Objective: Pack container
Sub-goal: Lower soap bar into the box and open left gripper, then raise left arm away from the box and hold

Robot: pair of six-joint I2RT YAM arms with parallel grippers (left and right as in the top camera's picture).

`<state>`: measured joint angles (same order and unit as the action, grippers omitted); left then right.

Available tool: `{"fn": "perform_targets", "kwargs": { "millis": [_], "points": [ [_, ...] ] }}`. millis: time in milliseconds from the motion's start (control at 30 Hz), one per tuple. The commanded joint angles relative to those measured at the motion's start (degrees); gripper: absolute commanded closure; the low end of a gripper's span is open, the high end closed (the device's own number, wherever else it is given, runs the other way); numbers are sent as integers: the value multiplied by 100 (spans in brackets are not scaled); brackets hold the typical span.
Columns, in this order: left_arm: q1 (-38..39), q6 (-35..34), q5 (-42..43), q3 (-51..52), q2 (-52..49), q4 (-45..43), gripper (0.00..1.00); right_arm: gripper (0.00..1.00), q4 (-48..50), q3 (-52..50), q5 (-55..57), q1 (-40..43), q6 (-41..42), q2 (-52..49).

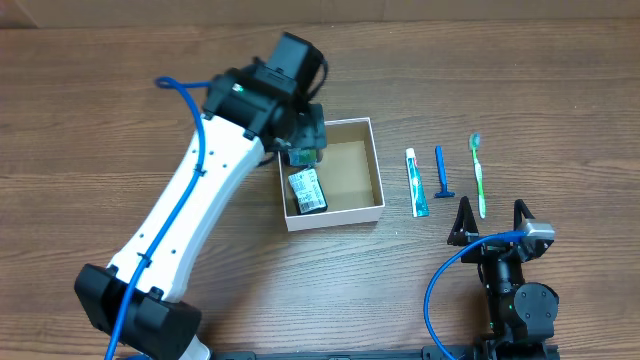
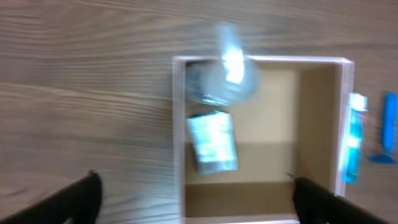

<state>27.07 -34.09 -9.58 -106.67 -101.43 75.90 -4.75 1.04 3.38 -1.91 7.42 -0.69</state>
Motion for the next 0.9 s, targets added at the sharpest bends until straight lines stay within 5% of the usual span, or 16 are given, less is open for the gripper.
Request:
{"fn": "perform_targets", "kwargs": {
  "millis": [0, 400, 867],
  "points": [
    [-514, 138, -970, -286, -2, 317, 0, 0, 31, -59, 15, 17, -37, 52],
    [-2229, 133, -1180, -267, -4, 1019, 0, 0, 31, -59, 15, 17, -37, 52],
    [-2463, 131, -1178, -267, -4, 1019, 0, 0, 31, -59, 13, 17, -37, 52]
  ]
}}
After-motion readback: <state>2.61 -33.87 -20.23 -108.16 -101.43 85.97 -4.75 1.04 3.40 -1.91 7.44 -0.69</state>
